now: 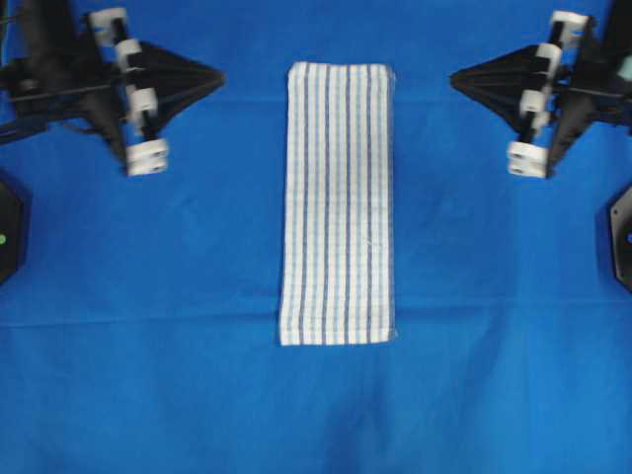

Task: Fold a vertical towel.
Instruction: 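Move both grippers to the far corners of the striped towel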

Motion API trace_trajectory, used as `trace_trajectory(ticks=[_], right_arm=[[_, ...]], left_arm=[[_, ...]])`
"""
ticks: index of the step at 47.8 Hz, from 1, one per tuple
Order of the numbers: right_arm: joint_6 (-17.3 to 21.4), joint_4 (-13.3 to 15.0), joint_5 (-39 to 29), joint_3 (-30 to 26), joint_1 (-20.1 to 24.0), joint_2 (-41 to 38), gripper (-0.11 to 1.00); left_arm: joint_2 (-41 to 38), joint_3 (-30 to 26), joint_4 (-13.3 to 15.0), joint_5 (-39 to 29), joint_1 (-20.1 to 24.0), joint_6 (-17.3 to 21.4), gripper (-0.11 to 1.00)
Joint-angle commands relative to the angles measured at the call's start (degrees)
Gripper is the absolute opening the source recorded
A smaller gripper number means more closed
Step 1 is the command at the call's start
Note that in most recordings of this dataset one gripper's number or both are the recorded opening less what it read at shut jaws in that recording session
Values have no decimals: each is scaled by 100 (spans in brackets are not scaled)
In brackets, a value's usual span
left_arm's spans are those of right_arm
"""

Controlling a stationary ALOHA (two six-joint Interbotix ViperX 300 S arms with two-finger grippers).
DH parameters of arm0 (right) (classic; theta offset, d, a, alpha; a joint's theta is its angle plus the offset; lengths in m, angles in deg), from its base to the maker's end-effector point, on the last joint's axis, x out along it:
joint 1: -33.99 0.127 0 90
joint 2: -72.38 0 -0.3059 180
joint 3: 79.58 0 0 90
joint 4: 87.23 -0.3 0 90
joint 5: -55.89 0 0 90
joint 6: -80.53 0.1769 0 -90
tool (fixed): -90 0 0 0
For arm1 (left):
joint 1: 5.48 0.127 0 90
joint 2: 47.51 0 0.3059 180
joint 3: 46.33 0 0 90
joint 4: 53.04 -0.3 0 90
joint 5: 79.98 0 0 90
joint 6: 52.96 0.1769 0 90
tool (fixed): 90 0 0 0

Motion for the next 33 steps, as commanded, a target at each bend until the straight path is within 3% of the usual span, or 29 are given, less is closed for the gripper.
trace_trajectory(ticks=[1,10,15,33], right_arm=[[-9,0,-70,-290,-246,-413,5],[-26,123,-343,-782,-598,-1424,50],[-35,211,-360,-1028,-756,-2013,58],[-35,281,-237,-1582,-1037,-3621,56]], left_arm=[[-413,-334,18,62,167,-9,12],[-1389,-765,18,132,431,-9,63],[-1846,-949,18,246,554,-9,83],[-3568,-1573,9,773,888,-9,81]])
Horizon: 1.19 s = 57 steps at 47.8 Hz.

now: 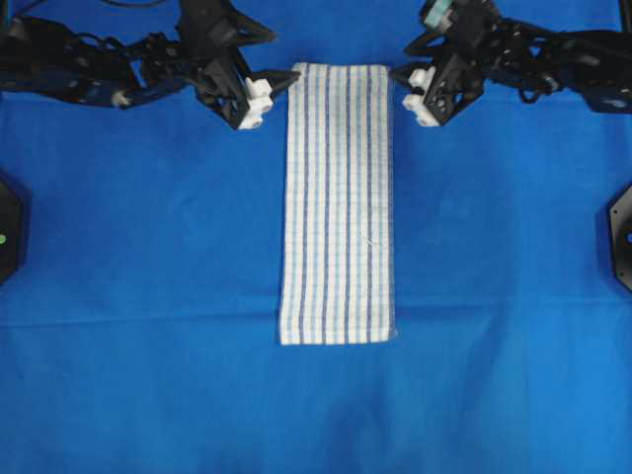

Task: Fold a vertical towel.
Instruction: 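Move both grippers to the far corners of the striped towel, then close both grippers on the far towel corners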

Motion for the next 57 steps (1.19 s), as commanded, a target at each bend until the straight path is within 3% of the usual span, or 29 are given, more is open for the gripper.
trace_trajectory(ticks=[1,15,20,27,33,35,46,57], right_arm=[[-9,18,114,-202,-35,-167,56],[0,18,255,-404,-88,-765,55],[9,18,255,-457,-141,-826,55],[-18,26,185,-466,-141,-835,46],[-9,18,97,-475,-141,-835,12],[-9,18,88,-466,-141,-835,9],[9,18,123,-492,-141,-809,9],[18,18,132,-580,-360,-633,9]], left_arm=[[-246,-246,0,123,35,-9,81],[-888,-580,9,132,53,-9,77],[-976,-598,0,105,53,0,70],[-1081,-633,0,44,53,9,38],[-1143,-659,0,-18,53,18,12],[-1143,-659,0,-44,53,44,5],[-1099,-659,0,-105,53,158,5],[-835,-809,0,-193,360,290,5]])
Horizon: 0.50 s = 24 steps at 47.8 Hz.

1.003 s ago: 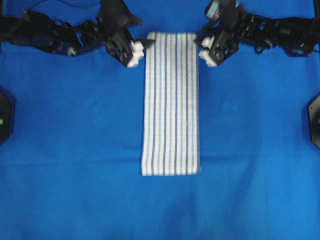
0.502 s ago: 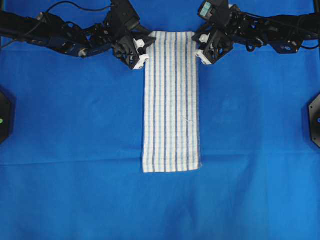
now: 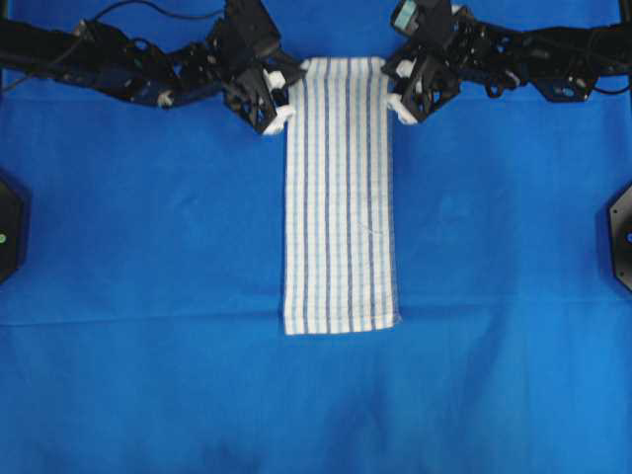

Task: Fold a vertical towel.
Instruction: 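Close both grippers on the far towel corners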

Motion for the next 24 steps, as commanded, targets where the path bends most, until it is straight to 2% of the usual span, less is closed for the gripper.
trace_trajectory(ticks=[1,12,24], right_arm=[[9,9,35,-141,-176,229,9],[-62,18,35,-316,-439,229,9],[-176,18,35,-378,-448,264,9]], left_arm=[[255,-149,18,-9,237,35,5],[237,-457,18,-114,466,167,5],[281,-448,18,-237,378,176,5]])
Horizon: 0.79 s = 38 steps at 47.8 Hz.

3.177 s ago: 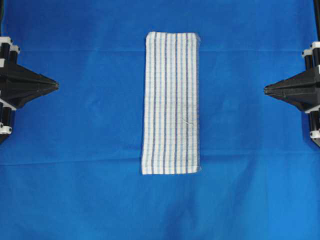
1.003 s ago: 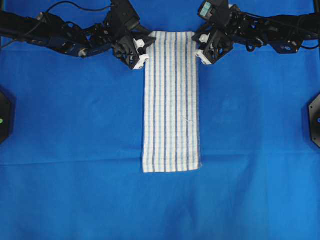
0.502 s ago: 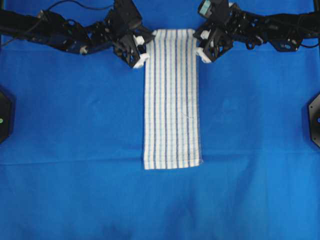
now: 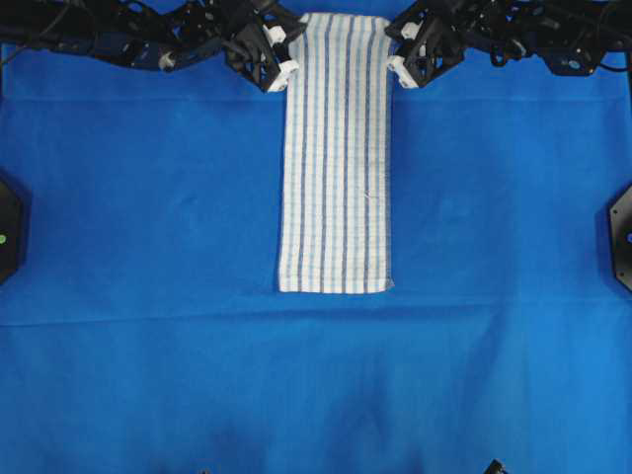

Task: Fold a vertical towel.
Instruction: 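Close both grippers on the far towel corners, then lift the far edge and fold it toward the near edge with both grippers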

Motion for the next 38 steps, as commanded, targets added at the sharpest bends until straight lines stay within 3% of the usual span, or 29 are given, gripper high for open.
trace_trajectory(ticks=[1,19,38], right_arm=[[-26,18,26,-105,-35,220,9],[-26,44,-18,26,97,932,9],[0,79,-26,677,835,1916,9]], left_arm=[[229,-26,9,9,-26,9,5],[1055,369,9,-44,-281,35,5],[1986,861,9,-642,-1011,44,5]])
